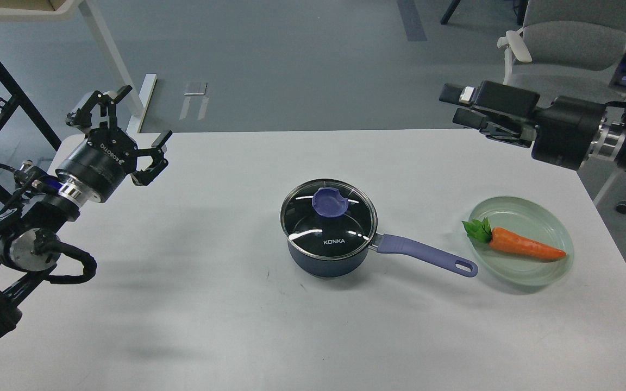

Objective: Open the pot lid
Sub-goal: 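Move the right gripper over the purple saucepan handle, then lower the right gripper and grasp the purple saucepan handle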

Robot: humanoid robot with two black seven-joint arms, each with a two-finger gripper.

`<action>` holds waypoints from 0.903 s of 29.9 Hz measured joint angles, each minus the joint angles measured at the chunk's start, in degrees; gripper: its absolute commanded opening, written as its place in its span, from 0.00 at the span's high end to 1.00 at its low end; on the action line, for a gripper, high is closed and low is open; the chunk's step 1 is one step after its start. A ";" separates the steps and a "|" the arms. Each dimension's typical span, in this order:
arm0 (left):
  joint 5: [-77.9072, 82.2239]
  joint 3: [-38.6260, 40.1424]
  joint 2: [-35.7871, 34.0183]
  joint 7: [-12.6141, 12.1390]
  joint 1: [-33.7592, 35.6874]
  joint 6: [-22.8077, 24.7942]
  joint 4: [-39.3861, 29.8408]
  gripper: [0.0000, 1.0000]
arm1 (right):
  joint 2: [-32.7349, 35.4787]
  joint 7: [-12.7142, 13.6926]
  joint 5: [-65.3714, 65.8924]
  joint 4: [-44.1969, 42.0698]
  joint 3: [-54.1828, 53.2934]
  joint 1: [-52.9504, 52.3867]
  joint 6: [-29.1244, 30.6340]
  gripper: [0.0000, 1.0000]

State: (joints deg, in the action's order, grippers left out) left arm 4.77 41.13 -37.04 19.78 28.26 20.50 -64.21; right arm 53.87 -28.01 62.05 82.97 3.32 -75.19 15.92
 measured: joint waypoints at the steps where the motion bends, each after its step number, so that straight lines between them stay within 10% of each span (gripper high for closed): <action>1: 0.18 -0.04 -0.02 0.04 0.01 0.00 -0.06 0.01 | -0.70 0.00 3.43 0.00 1.89 -1.68 0.00 0.00; 10: 1.03 -0.02 -0.25 0.17 0.12 -0.02 -0.64 0.01 | -6.58 0.00 29.74 0.03 14.94 -8.29 0.08 0.01; 27: 1.04 0.01 -0.92 0.79 0.04 -0.78 -1.35 0.01 | -18.37 0.02 32.49 -8.06 21.34 -5.56 0.08 0.14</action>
State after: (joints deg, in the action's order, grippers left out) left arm 5.80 41.14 -37.96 20.56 28.30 19.72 -65.55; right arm 35.49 -27.98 94.54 74.91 24.66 -80.75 16.00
